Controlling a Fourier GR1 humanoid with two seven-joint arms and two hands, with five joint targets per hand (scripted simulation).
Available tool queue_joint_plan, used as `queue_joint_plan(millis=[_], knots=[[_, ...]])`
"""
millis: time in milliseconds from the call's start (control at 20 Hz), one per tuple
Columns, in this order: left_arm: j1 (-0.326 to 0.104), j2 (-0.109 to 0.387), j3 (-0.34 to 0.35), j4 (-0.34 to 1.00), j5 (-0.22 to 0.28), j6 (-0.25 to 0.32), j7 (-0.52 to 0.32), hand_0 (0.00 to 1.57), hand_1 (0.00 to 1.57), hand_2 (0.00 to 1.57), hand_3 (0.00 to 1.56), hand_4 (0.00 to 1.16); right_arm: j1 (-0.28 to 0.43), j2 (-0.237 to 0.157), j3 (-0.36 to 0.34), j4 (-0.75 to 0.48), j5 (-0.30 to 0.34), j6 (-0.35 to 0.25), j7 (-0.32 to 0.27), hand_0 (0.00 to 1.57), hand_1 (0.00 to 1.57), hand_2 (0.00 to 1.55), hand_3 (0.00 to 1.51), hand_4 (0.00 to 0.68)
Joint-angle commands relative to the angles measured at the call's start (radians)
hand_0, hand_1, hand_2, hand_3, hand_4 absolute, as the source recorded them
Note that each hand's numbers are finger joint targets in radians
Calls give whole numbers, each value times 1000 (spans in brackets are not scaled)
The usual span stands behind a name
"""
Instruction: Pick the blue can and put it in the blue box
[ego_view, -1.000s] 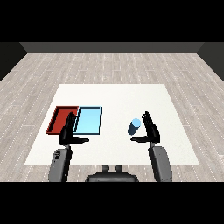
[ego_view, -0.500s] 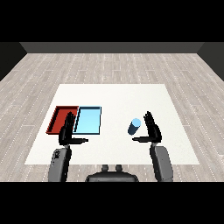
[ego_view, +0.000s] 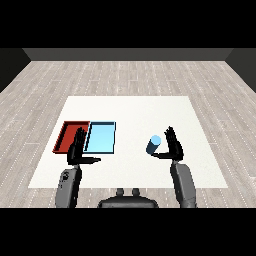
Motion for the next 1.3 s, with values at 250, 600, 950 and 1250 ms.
queue_joint_plan(millis=[250,600,950,1250], knots=[[-19,5,19,61,29,-24,-31,0,0,0,0,0,-92,-10,-31,136,-46,9,11,0,0,0,0,0],[-12,-14,3,-8,13,22,21,0,0,0,0,0,-151,-18,-52,361,-35,31,-106,0,0,0,0,0],[-1,37,53,39,68,-64,-23,0,0,0,0,0,-222,21,-59,429,-81,8,-74,0,0,0,0,0],[73,-15,-9,-53,15,-10,-4,0,0,0,0,0,-278,43,-26,570,-36,-40,-175,0,0,0,0,0]])
